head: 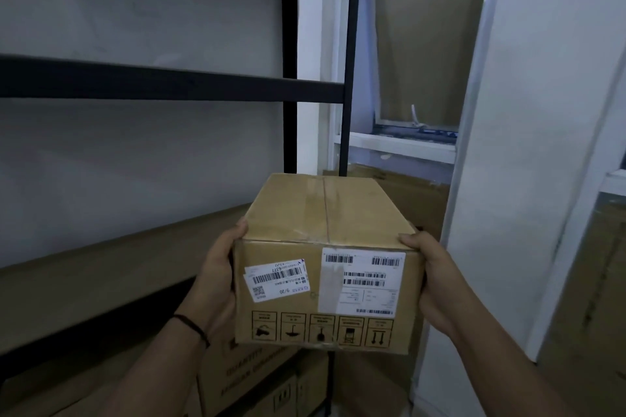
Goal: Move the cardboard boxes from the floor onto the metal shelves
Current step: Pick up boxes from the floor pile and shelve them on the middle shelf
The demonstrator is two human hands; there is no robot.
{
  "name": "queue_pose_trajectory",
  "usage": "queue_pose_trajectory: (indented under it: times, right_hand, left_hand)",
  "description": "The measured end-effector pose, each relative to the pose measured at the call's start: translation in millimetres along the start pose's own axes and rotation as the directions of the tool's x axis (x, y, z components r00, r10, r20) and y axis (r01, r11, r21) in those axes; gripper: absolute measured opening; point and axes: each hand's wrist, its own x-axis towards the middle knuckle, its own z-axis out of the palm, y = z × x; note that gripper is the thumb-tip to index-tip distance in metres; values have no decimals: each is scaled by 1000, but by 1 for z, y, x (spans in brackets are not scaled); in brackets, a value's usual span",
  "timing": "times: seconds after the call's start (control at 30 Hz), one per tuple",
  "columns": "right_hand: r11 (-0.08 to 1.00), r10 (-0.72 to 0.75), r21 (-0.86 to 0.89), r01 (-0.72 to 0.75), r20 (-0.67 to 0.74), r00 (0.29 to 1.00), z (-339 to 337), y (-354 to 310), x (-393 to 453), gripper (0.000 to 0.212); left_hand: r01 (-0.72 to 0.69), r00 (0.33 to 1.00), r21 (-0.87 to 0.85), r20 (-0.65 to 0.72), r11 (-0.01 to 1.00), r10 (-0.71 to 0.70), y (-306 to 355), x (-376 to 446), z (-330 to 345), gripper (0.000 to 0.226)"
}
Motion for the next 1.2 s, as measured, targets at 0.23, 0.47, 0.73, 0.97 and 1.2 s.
queue_pose_trajectory:
  times: [0.23,0.47,0.73,0.97,1.2]
  right_hand:
    - [998,58,-20,-56,109,992,-32,-11,83,27]
    - [989,150,-35,-146,175,973,-33,8,153,36]
    - [989,139,-85,-122,229,963,-20,29,239,28]
    - [961,158,-260,-98,221,962,-5,41,303,28]
    - [916,50,-400,46,227,973,-4,42,357,42]
  left_hand:
    - [-83,992,11,-99,997,83,-19,47,24,35]
    - [-104,968,58,-222,993,115,-26,94,12,32]
    - [-105,948,38,-298,994,112,-31,166,-20,33]
    - [-159,928,49,-335,986,166,-32,219,-41,32]
    - [-157,879,113,-437,981,191,-40,253,-43,37]
